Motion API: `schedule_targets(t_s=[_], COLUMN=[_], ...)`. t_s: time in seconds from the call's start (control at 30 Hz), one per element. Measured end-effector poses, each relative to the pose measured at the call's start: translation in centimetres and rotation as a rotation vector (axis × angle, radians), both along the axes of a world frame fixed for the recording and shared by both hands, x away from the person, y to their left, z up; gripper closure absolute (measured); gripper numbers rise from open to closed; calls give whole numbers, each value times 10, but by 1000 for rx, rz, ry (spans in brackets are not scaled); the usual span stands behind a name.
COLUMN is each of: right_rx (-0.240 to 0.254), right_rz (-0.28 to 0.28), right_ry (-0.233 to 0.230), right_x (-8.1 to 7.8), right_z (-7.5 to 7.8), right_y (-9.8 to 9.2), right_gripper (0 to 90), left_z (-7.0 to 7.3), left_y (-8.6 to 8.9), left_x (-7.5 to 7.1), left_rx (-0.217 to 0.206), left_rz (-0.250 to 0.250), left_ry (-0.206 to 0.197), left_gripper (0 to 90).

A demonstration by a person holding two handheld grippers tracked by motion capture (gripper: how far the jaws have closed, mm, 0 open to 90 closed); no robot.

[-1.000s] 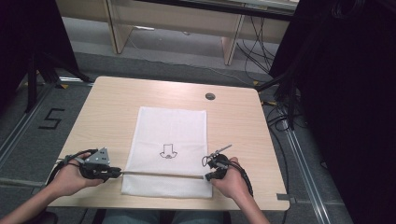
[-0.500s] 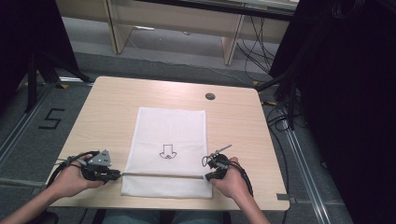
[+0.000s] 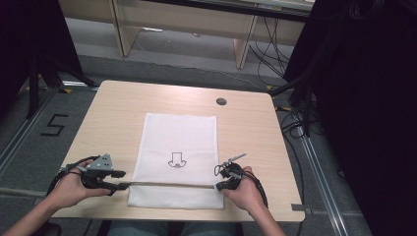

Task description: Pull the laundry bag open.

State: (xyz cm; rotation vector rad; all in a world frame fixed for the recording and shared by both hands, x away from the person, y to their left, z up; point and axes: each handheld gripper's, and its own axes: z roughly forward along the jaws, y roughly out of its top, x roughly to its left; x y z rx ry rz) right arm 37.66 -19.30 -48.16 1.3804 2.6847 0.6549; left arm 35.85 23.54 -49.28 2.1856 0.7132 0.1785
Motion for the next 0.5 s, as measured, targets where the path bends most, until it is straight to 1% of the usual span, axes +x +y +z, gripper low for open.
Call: schedule_targets(t_s=[0.03,0.07,0.1,0.13,0.17,0.2,0.23,0.27,0.3,0.33,0.37,0.4,0.43,0.47,0.5], right_rx=[2,18,38,30,11,12,28,43,51,54,56,61,58,63,65], right_rz=[3,13,1,4,-4,2,13,14,7,-2,1,-15,-24,-23,-36], right_ry=[-4,-7,6,-10,-20,-30,-53,-76,-93,-101,-121,-120,-120,-127,-115], right_x=[-1,-1,-3,-5,-9,-10,-11,-11,-11,-11,-10,-10,-9,-8,-7], right_z=[0,0,0,0,1,2,4,6,8,10,10,10,10,8,8], right_y=[0,0,1,3,4,4,4,4,3,2,0,-1,-2,-4,-5], right_gripper=[823,750,720,730,725,718,708,693,678,672,667,663,659,656,653], left_z=[0,0,0,1,1,1,2,1,0,0,0,-1,-1,-1,-1], left_y=[0,1,3,4,5,6,7,9,10,11,12,13,14,16,16], left_x=[0,1,2,3,4,4,5,6,7,8,8,9,10,11,12], left_rx=[-24,-29,-24,-31,-46,-52,-56,-54,-54,-52,-46,-46,-44,-25,-39], left_rz=[13,17,23,30,45,57,64,64,84,92,98,109,116,118,131], left_ry=[3,-3,-19,-28,-31,-29,-28,-41,-40,-42,-38,-50,-47,-56,-57], left_gripper=[439,420,407,394,380,372,367,367,366,367,367,368,369,371,372])
